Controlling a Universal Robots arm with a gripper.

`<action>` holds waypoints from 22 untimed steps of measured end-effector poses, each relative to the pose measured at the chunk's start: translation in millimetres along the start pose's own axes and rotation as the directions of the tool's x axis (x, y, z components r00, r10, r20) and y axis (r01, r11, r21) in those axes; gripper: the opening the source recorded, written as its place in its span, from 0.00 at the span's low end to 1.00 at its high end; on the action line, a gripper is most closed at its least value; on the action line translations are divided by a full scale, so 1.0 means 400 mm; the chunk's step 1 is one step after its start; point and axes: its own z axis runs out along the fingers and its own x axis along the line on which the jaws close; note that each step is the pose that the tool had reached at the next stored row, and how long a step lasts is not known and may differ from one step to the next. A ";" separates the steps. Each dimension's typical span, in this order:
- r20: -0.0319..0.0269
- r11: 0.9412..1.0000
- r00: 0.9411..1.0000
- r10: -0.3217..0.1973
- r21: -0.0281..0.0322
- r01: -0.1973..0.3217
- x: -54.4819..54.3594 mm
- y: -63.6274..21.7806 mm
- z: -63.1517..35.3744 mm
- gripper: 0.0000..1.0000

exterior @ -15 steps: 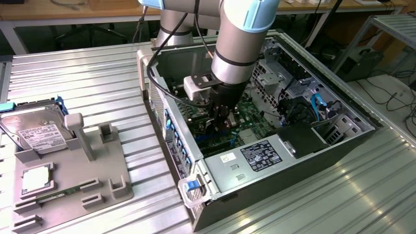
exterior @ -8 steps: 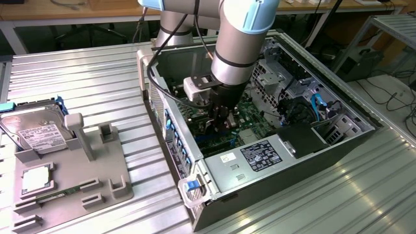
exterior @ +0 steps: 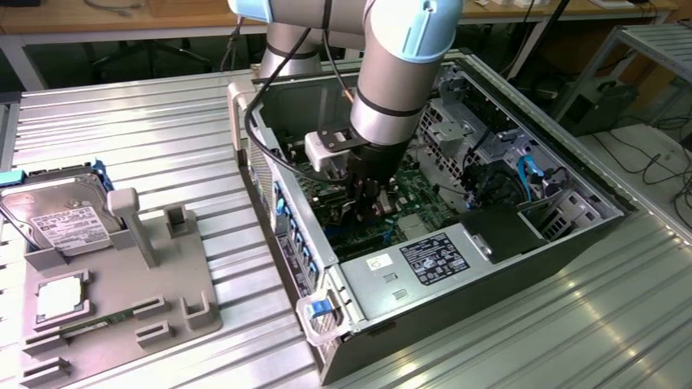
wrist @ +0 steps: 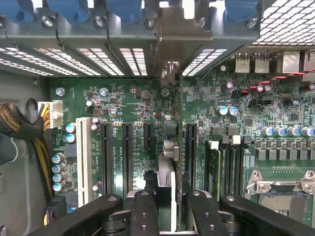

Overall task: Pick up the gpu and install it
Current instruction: 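Insert the gpu into the slot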

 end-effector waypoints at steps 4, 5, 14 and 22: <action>0.001 1.000 1.000 0.000 0.000 0.000 0.000 0.000 0.001 0.28; 0.000 1.000 1.000 0.000 0.000 0.000 0.000 0.000 0.001 0.28; 0.001 1.000 1.000 0.000 0.000 0.000 0.000 0.000 0.001 0.28; 0.001 1.000 1.000 0.000 0.000 0.000 0.000 0.000 0.028 0.28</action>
